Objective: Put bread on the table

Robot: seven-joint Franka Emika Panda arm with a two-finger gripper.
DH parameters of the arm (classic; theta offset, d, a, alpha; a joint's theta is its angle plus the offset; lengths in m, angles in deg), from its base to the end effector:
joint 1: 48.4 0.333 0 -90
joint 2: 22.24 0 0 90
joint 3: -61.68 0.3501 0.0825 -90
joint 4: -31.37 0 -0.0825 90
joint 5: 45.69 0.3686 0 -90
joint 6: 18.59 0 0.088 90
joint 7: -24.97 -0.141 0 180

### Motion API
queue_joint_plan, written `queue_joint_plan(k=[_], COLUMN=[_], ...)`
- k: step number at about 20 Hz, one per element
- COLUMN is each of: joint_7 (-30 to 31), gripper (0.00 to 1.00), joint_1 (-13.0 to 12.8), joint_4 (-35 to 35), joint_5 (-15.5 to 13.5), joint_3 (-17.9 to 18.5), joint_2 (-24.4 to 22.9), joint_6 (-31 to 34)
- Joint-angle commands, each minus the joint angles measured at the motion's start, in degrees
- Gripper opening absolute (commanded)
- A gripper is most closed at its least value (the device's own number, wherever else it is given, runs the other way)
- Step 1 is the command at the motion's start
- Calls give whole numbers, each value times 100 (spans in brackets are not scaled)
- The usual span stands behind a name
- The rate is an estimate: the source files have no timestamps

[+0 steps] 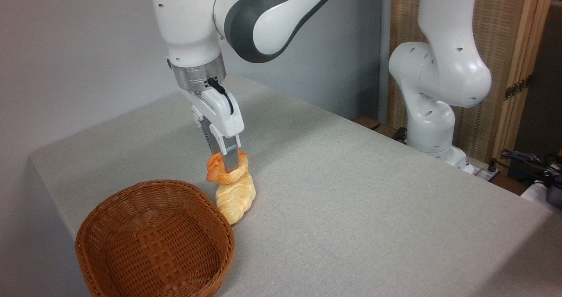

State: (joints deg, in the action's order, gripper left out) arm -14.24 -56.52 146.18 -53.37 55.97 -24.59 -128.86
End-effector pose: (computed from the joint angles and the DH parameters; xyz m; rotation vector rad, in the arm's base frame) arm 0.5046 -0.1388 0.4780 2.7303 -1.2798 -0.0163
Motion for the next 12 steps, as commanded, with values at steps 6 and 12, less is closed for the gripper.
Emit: queue_joint_plan(k=[6,12], joint_7=[-175,-166], gripper=[100,100], joint_1=[-32,-23], joint_4=[33,-2], joint_5=[91,82], joint_3=[26,26], joint_2=[-72,-99], joint_6=[-12,-21])
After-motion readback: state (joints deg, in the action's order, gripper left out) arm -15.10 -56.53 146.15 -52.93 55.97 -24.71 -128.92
